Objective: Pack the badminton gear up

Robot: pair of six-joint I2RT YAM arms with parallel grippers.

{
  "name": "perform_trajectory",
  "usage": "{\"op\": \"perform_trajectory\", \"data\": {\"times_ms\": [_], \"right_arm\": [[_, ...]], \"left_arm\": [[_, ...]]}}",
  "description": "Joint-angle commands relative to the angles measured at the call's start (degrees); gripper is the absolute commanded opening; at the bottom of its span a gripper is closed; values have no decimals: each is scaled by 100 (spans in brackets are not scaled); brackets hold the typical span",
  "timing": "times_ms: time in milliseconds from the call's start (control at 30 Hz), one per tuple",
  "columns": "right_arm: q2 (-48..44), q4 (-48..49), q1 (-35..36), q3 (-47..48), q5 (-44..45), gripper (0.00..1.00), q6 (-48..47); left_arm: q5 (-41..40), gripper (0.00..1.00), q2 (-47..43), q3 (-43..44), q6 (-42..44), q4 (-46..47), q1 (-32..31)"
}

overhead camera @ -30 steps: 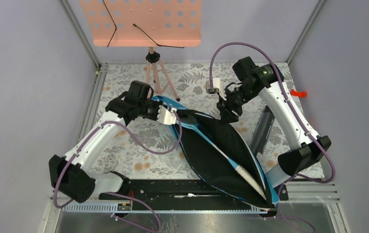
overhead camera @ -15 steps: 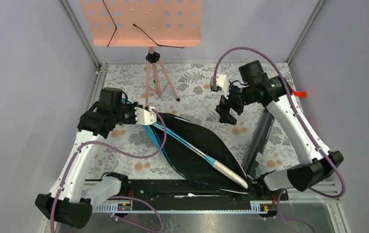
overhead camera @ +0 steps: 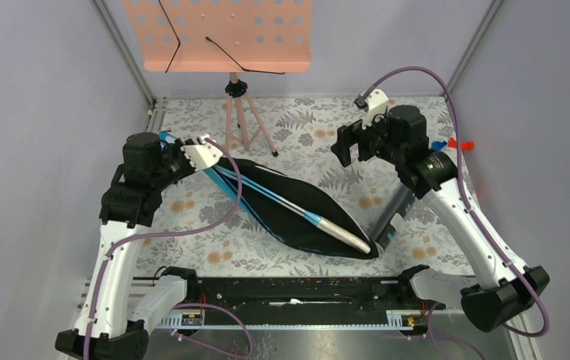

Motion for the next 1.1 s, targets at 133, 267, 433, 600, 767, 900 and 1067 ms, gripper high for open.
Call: {"op": "perform_trajectory", "data": {"times_ms": [133,267,433,600,767,900,1067], "right_arm": [[-1070,1987,28,-1168,1000,100,1829],[-1284,1946,28,-1400,1009,100,1876],[-1379,1832,28,-1508,1202,100,1797],[-1300,1829,28,-1535,1174,100,1800],[-1272,1840,28,-1571,1069,100,1931],[-1307,2059,28,-1760,885,100,2161],[-1244,2356,28,-2019,93,99,2469]], "left_arm": [[-246,0,-100,603,-2126,2027,87],[-506,0,43,785,-2330,2118,87],[-1085,0,-191,929,-2171,2040,87],[-1355,0,-434,1154,-1960,1545,87],[-1961,0,-637,1072,-2221,1932,87],[-2397,0,-453,1213,-3493,2129,88],[-1678,0,-667,471,-4785,2474,-86]]}}
